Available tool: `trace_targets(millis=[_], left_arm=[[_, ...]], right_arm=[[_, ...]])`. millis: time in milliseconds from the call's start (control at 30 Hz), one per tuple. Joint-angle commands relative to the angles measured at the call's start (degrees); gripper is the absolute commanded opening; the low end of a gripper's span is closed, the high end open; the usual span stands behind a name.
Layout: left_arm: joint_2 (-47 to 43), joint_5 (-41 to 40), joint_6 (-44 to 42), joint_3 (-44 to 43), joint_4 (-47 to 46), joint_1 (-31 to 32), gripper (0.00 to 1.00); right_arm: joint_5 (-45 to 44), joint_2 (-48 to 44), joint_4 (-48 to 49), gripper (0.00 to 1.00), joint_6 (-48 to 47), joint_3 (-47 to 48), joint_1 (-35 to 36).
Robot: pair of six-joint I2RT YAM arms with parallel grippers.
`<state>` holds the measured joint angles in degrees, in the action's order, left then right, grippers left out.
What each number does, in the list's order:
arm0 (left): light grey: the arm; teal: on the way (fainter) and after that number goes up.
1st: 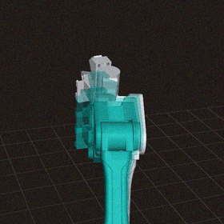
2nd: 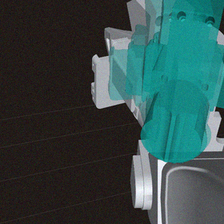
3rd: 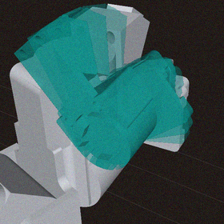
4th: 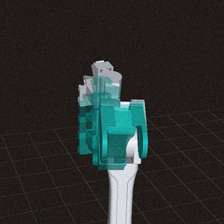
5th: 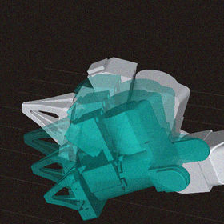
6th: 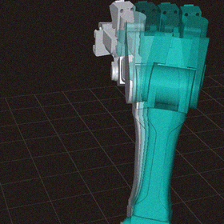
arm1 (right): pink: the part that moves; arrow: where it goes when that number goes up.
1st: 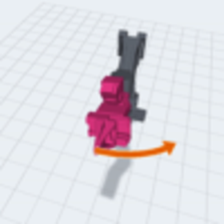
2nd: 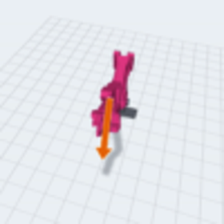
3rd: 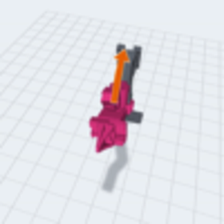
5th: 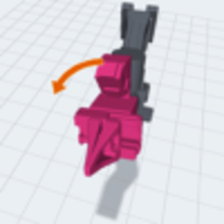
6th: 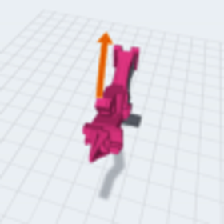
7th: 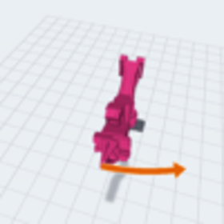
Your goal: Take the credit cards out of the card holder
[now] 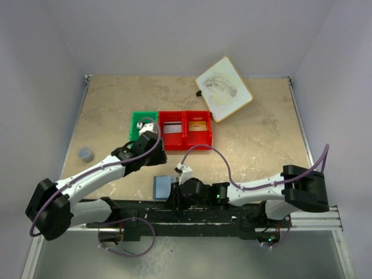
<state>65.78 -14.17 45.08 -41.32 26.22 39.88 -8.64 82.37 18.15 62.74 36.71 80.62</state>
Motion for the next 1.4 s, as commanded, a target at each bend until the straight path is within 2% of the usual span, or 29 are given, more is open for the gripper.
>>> trace_targets(millis=[0,167,267,500,700,1033,1233,1367], left_arm=[[3.6,4.2,0.3,1.9,-7.9,-0.2,0.56],[5.4,7.8,-0.8,4.4,-10.5,-0.1,0.56],[7.3,9.4,0.4,6.3,-12.8,-0.1,0.56],[10.1,10.6,0.7,8.3,-15.3,0.6,0.55],[8.7,10.2,3.1,10.4,-14.7,4.4,0.53],[5.3,8.2,8.7,13.1,-15.0,11.3,0.52],[5.4,11.4,13.0,15.0,-22.4,13.8,0.51],[8.1,12.4,15.8,15.4,-29.3,17.8,0.51]], right_arm=[[1.1,1.6,-2.5,0.35,7.3,0.5,0.4],[0.9,3.2,-3.3,0.37,7.3,0.0,-1.4],[3.6,4.4,-2.9,0.36,6.7,-1.4,-6.0],[9.3,11.2,-0.1,0.35,6.2,-1.1,-10.3],[5.8,10.5,-6.6,0.38,4.8,0.0,-14.1],[6.4,5.6,-8.5,0.41,2.0,-2.7,-22.4],[5.3,5.9,-11.8,0.43,-0.5,-0.2,-26.5],[3.4,5.8,-15.1,0.45,-1.1,1.3,-27.6]])
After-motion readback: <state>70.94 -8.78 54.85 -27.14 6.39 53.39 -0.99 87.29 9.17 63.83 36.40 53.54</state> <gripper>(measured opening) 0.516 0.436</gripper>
